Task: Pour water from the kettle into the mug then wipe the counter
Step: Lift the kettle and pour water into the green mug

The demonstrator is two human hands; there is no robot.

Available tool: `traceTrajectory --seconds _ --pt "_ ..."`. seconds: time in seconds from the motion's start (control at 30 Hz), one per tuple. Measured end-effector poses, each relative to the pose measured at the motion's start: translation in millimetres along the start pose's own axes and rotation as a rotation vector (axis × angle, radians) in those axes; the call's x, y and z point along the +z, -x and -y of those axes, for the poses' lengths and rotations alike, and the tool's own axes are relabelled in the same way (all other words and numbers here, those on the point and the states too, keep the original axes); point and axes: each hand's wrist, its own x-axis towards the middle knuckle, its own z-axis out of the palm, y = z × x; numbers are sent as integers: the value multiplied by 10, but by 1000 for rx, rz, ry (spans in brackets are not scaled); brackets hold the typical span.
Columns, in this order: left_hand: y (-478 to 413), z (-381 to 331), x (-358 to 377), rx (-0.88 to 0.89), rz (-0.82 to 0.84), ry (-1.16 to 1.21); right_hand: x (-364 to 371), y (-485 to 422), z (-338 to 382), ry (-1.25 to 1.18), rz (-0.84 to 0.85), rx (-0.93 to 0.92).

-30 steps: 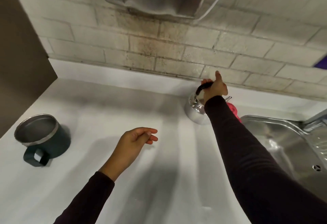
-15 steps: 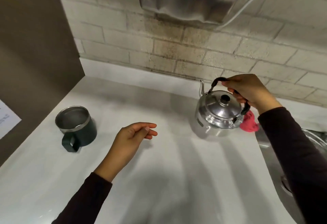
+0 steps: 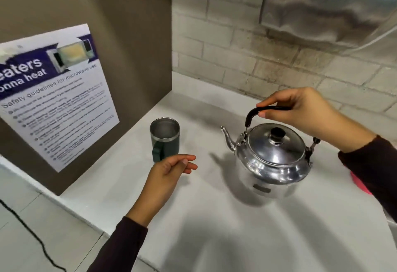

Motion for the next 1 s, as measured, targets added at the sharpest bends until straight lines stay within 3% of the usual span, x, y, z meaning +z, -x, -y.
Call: traceTrajectory --seconds 0.3,0.53,1.0 --pt "98 106 -346 -22 -112 49 544 -595 317 270 220 -85" --pt "92 152 -512 -42 -150 58 762 -931 444 436 276 -166" --pt "9 183 -638 -48 -169 49 899 -1224 646 513 356 -157"
